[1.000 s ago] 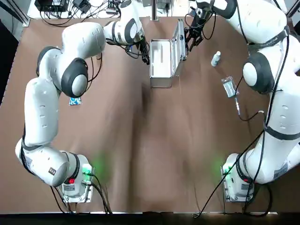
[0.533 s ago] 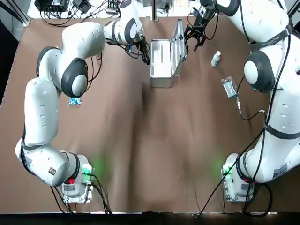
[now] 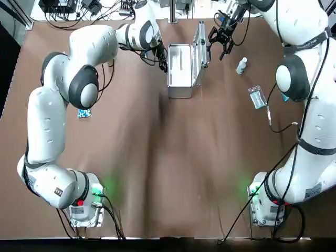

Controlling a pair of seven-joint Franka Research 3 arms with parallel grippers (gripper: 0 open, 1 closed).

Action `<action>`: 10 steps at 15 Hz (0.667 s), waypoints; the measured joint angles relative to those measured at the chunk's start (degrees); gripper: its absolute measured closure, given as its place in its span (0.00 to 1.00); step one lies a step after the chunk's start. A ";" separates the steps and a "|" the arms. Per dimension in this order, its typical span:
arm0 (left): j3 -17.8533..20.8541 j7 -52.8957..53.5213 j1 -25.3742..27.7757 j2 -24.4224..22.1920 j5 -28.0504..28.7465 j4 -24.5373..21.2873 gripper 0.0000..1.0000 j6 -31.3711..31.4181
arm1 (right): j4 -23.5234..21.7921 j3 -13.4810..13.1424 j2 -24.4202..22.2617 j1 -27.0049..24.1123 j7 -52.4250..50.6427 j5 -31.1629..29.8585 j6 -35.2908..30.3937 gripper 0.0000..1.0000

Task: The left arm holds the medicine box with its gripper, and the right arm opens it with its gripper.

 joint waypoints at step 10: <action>0.00 0.00 0.10 -0.02 1.15 0.19 0.00 0.00 | 6.16 -0.99 -13.36 -16.09 -9.72 -17.25 -5.96 0.01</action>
